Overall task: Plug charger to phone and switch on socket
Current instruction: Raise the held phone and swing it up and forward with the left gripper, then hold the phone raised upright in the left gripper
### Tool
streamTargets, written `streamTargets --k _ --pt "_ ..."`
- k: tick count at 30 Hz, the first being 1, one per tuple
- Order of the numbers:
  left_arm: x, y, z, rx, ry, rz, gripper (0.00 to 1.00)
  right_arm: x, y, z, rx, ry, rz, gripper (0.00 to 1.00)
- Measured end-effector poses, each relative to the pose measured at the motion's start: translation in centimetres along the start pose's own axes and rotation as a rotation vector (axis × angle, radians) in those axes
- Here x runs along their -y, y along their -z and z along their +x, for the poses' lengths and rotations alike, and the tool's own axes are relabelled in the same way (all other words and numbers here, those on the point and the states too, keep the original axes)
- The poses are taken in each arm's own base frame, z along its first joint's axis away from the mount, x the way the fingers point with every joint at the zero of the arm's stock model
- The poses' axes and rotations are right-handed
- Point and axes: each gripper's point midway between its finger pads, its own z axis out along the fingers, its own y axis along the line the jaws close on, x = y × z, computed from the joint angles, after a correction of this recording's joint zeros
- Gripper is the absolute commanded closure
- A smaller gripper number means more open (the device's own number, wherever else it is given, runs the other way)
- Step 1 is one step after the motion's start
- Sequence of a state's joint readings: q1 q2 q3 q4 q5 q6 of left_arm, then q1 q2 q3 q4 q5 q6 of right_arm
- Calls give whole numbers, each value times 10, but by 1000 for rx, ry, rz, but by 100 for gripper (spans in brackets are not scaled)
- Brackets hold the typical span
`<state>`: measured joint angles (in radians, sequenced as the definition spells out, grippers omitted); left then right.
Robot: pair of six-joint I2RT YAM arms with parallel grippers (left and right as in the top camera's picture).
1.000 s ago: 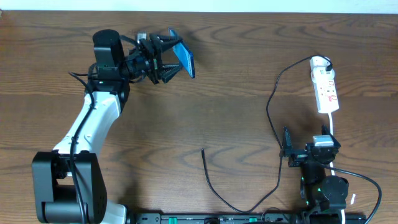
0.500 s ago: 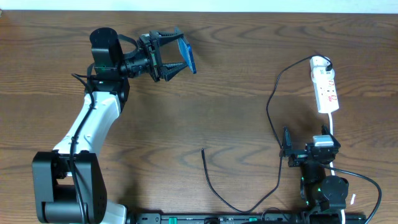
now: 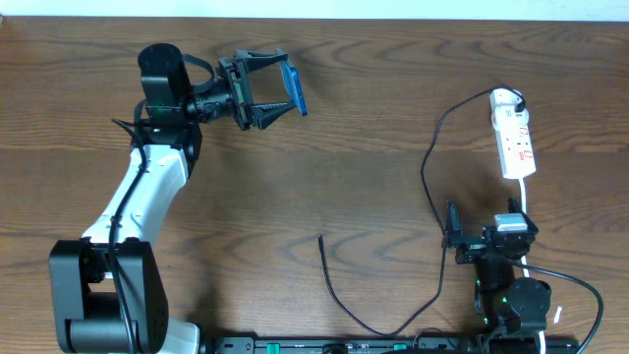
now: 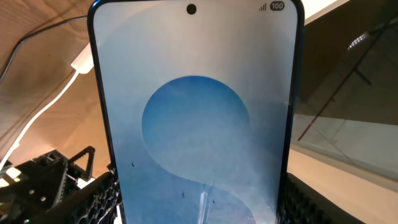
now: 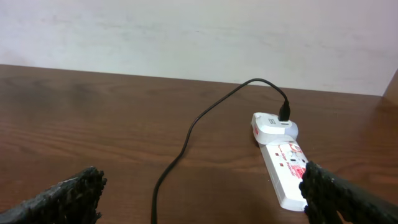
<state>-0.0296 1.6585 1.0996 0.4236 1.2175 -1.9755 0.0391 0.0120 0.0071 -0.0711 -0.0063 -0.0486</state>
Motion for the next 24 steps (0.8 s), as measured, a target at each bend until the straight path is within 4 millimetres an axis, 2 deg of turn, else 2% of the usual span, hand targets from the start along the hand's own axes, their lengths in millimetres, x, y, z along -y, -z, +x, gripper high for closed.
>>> streamTargets --k 24 --pt "-3 1 7 -41 48 -22 93 0 0 0 0 0 0 1"
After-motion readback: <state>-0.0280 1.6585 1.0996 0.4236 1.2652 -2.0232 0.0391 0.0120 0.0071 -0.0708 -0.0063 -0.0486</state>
